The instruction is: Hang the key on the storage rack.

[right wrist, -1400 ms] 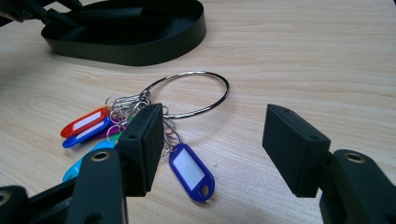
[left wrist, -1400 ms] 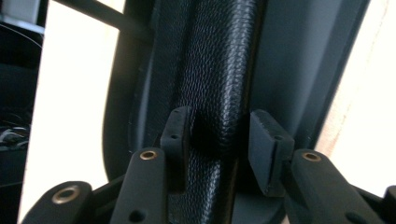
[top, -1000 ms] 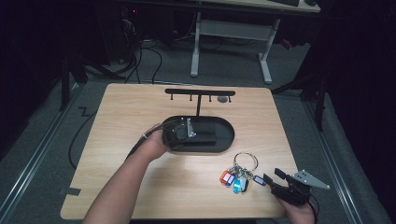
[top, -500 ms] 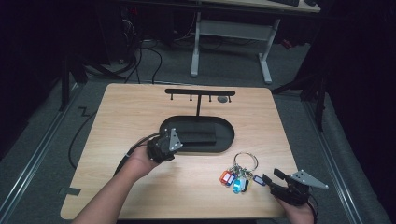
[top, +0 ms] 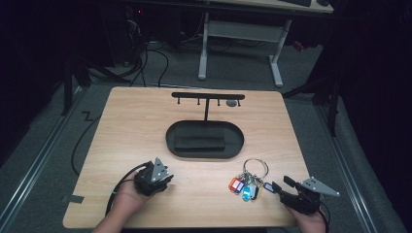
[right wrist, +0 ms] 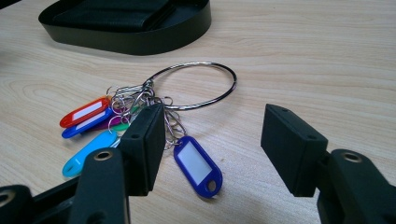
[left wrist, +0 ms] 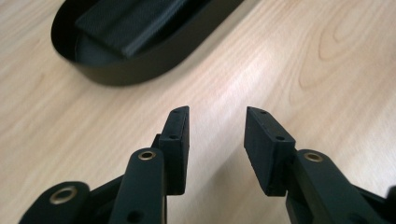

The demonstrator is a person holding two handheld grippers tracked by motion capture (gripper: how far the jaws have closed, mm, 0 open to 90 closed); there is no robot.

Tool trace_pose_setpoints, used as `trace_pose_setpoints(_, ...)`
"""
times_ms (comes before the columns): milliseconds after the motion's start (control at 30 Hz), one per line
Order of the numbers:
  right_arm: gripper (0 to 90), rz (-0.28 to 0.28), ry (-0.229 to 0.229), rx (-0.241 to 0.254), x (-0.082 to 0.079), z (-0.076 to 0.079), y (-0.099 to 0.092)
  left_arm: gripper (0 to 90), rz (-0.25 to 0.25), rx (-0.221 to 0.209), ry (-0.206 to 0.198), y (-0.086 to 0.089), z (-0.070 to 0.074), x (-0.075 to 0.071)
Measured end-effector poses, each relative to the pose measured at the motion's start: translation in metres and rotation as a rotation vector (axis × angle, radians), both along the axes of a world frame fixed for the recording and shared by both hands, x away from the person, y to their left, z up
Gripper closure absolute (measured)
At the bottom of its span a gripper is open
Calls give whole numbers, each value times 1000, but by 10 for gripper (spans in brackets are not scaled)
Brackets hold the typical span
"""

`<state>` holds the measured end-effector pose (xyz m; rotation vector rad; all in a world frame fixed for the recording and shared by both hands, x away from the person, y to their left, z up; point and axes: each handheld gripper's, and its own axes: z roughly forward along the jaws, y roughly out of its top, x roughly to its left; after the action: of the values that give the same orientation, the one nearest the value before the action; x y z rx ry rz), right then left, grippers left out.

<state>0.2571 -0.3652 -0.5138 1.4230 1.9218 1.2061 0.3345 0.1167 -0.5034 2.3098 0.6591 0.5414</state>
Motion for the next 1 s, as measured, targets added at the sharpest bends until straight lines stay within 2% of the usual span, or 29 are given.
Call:
trace_pose_setpoints(100, 408, -2, 1, -1, 0, 0, 0, 590, 30, -24, 22, 14, -4, -10)
trace_pose_setpoints(233, 411, -3, 3, -1, 0, -1, 0, 580, 62, -82, 36, 33, -9, -26)
trace_pose_setpoints(400, 409, 8, 7, -8, 0, -1, 2, 550, 84, -140, 49, 48, -13, -36)
trace_pose_setpoints(467, 409, 12, 5, -18, -1, 0, 3, 544, 95, -171, 69, 53, -15, -38)
trace_pose_setpoints(600, 418, 15, 13, -24, 1, -2, 5, 551, 90, -148, 60, 54, -18, -36)
trace_pose_setpoints(733, 422, 13, 20, -41, 0, -2, 8, 541, 86, -171, 45, 56, -16, -36)
trace_pose_setpoints(867, 434, 7, 28, -70, -2, -3, 15, 507, 23, -189, 55, 57, -14, -38)
trace_pose_setpoints(1000, 443, 4, 24, -106, -3, 0, 23, 453, 17, -201, 68, 58, -14, -37)
